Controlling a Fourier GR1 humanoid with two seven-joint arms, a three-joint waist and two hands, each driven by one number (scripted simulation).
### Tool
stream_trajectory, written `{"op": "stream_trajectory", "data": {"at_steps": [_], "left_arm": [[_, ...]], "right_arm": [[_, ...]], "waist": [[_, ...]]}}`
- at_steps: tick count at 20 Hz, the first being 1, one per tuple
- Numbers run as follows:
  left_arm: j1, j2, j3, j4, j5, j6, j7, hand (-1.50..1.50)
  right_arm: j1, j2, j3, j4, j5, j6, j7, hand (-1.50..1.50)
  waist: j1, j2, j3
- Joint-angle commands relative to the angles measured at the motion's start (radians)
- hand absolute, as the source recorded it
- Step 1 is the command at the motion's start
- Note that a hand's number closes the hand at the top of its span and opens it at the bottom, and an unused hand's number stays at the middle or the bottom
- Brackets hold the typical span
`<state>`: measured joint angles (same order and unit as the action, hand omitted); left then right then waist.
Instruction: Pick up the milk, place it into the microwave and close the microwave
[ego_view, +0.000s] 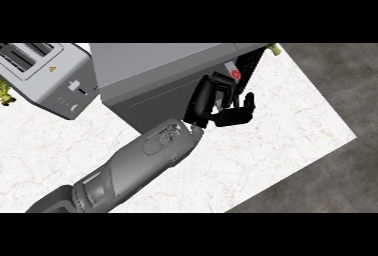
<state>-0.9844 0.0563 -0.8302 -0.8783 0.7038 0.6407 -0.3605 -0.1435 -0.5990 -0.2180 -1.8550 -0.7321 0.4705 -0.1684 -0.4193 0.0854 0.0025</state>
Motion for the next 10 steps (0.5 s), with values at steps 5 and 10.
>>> {"op": "stream_trajectory", "data": {"at_steps": [5, 10], "left_arm": [[-0.101, -0.053, 0.004, 0.064, 0.012, -0.009, 0.013, 1.5], [-0.039, -0.056, 0.111, 0.143, 0.075, 0.149, 0.027, 1.5]], "right_arm": [[-0.022, -0.023, -0.011, 0.01, -0.051, 0.008, 0.025, -1.5], [-0.017, -0.04, -0.044, 0.018, -0.076, -0.003, 0.036, -1.5]], "waist": [[-0.027, 0.011, 0.002], [0.029, 0.005, 0.0]]}}
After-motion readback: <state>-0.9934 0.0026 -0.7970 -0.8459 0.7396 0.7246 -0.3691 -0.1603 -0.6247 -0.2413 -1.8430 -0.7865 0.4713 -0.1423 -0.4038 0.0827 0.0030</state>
